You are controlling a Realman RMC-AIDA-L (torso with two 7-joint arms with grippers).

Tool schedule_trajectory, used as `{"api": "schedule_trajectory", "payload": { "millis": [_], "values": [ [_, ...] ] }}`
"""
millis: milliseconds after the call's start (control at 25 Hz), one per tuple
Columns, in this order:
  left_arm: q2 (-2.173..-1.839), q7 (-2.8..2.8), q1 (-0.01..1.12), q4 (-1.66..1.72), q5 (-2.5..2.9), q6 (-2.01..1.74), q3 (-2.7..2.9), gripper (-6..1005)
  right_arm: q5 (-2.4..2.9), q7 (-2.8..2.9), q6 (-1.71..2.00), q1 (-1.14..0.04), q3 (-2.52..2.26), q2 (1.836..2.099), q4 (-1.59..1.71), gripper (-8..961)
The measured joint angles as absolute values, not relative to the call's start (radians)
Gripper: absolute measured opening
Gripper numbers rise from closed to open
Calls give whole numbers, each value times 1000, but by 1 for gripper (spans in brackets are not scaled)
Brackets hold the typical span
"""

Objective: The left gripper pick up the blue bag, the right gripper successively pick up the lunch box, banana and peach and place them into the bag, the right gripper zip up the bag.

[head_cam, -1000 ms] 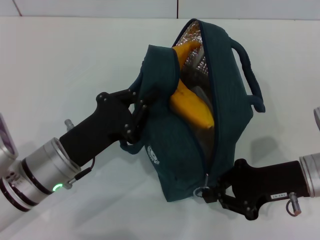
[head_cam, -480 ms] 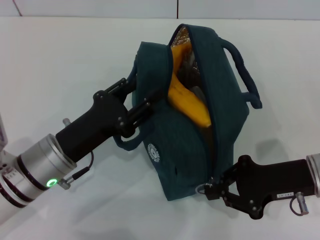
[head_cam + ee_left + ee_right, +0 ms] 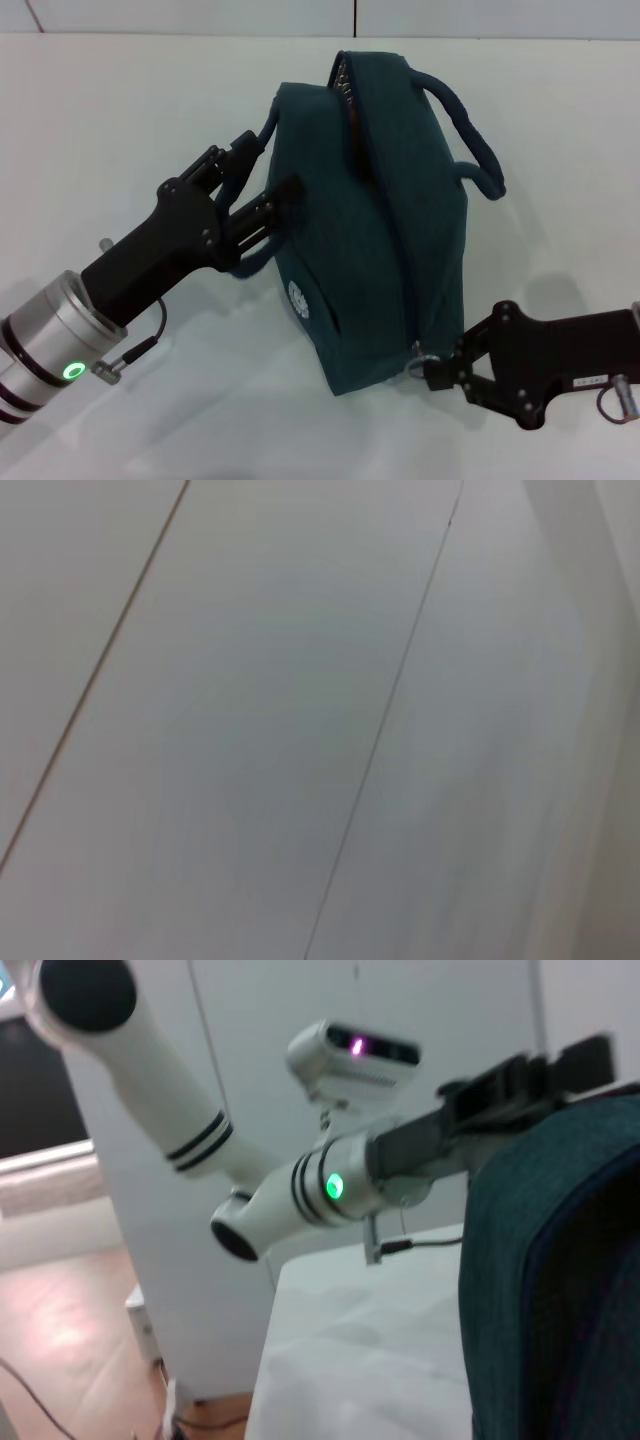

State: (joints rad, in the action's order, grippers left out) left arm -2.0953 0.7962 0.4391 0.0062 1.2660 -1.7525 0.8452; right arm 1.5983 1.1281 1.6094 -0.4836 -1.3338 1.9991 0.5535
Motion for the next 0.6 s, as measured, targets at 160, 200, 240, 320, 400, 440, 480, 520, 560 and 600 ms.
{"api": "schedule_trajectory", "payload": {
  "millis": [160, 200, 240, 320, 400, 440, 480, 520, 560, 600],
  "values": [
    [-2095, 789, 441, 8, 1273, -1746, 850, 786, 1601, 1207, 1658, -493, -1314, 1983, 548, 18],
    [-2095, 787, 440, 8, 1272, -1746, 850, 787, 1601, 1221, 1675, -494, -1313, 1980, 548, 18],
    [-2095, 784, 438, 8, 1271, -1746, 850, 787, 1602, 1226, 1690, -494, -1313, 1978, 548, 18],
    [-2095, 781, 429, 9, 1270, -1754, 850, 786, 1601, 1231, 1712, -494, -1313, 1976, 548, 18],
    [-2095, 778, 410, 18, 1270, -1766, 850, 785, 1602, 1243, 1723, -494, -1313, 1975, 549, 18],
    [-2095, 773, 398, 25, 1271, -1771, 850, 784, 1602, 1255, 1724, -495, -1313, 1973, 548, 18],
    [-2095, 765, 379, 30, 1274, -1777, 851, 783, 1602, 1284, 1724, -501, -1313, 1970, 548, 18],
    [-2094, 757, 365, 31, 1274, -1784, 853, 782, 1602, 1309, 1724, -505, -1313, 1966, 547, 18],
    [-2094, 741, 342, 32, 1275, -1796, 858, 781, 1602, 1338, 1725, -509, -1313, 1962, 547, 18],
    [-2094, 725, 324, 32, 1276, -1808, 863, 781, 1602, 1367, 1726, -512, -1313, 1958, 547, 18]
  ]
}}
